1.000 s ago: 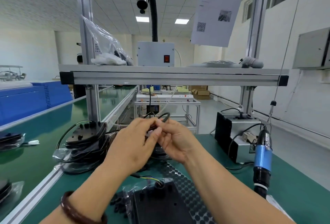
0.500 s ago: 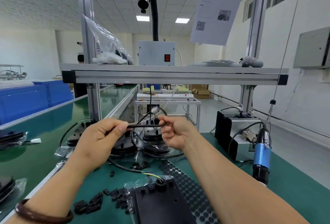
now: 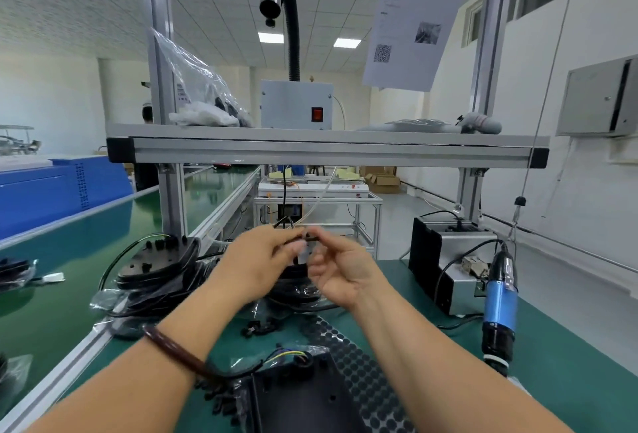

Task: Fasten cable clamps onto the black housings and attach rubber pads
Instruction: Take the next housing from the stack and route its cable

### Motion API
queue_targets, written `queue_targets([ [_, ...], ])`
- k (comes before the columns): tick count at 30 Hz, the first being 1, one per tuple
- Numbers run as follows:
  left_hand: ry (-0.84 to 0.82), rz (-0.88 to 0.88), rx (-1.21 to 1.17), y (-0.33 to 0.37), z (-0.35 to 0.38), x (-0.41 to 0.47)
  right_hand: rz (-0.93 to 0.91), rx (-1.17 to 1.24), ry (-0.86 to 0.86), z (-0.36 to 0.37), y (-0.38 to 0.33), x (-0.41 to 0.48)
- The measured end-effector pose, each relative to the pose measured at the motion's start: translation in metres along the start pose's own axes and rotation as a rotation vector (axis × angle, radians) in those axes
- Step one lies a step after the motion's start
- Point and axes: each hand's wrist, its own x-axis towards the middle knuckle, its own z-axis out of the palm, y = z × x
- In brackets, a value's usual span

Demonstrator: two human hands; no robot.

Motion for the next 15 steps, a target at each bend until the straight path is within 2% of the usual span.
queue_targets([
  [3, 0.057, -0.053, -0.171, -0.017, -0.014, 0.005, -0.065, 0.143, 0.099, -0.017, -0.017, 0.003],
  [5, 0.04, -0.066, -0.175, -0.024, -0.021, 0.008, -0.105, 0.204, 0.113, -0.021, -0.025, 0.004],
  [8, 0.015, -0.049, -0.062, -0.026, -0.033, 0.013, -0.165, 0.052, 0.127, -0.021, -0.032, 0.005],
  [11, 0.019, -0.032, 0.122, -0.026, -0.044, 0.02, -0.265, -0.114, 0.216, -0.015, -0.041, 0.003],
  [15, 0.153, 0.055, 0.369, -0.02, -0.054, 0.029, -0.393, -0.128, 0.32, -0.01, -0.06, 0.0],
])
